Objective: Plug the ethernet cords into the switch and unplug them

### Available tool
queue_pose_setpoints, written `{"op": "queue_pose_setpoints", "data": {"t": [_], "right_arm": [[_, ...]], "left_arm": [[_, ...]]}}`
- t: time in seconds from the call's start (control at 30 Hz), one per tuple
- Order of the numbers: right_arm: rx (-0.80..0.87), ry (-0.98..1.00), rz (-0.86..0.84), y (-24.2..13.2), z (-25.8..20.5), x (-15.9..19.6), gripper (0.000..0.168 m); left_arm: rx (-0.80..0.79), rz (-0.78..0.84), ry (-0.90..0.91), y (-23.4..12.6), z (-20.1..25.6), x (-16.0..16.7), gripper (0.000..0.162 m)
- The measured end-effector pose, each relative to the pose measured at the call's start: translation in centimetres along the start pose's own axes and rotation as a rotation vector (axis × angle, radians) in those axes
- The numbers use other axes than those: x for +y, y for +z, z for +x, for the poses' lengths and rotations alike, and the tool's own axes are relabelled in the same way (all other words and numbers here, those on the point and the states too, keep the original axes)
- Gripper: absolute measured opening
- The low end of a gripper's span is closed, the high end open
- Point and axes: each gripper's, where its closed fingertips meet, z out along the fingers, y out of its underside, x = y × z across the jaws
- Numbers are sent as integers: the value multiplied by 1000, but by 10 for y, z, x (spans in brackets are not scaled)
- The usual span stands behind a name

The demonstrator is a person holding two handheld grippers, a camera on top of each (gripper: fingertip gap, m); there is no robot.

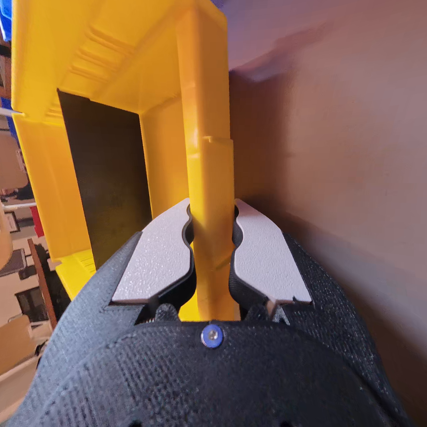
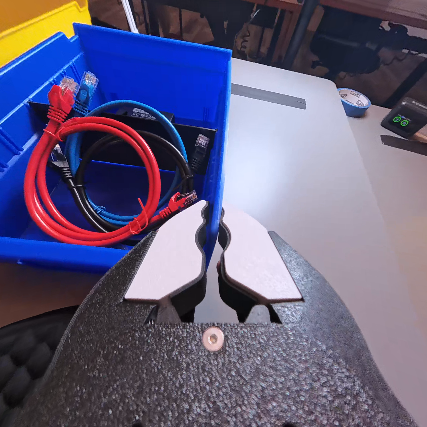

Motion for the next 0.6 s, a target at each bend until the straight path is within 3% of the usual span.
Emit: {"op": "queue_pose_setpoints", "data": {"t": [0.03, 0.17, 0.23, 0.4, 0.47, 0.6], "right_arm": [[8, 15, 2, -3, 1, 2, 5], [50, 13, 25, -12, 5, 6, 5], [56, -22, 29, -14, 4, 8, 6], [10, -96, 24, -8, 1, 10, 25], [-26, -106, 48, -6, -4, 7, 24], [-42, -57, 41, -7, -3, 5, 13]], "left_arm": [[6, 23, 9, 1, 1, -4, 30], [37, 137, -120, -14, 1, -23, 35], [116, 334, -284, -45, 6, -57, 30], [339, 735, -704, -104, 27, -149, 47], [353, 800, -805, -102, 32, -177, 56], [406, 738, -867, -74, 53, -221, 76]]}}
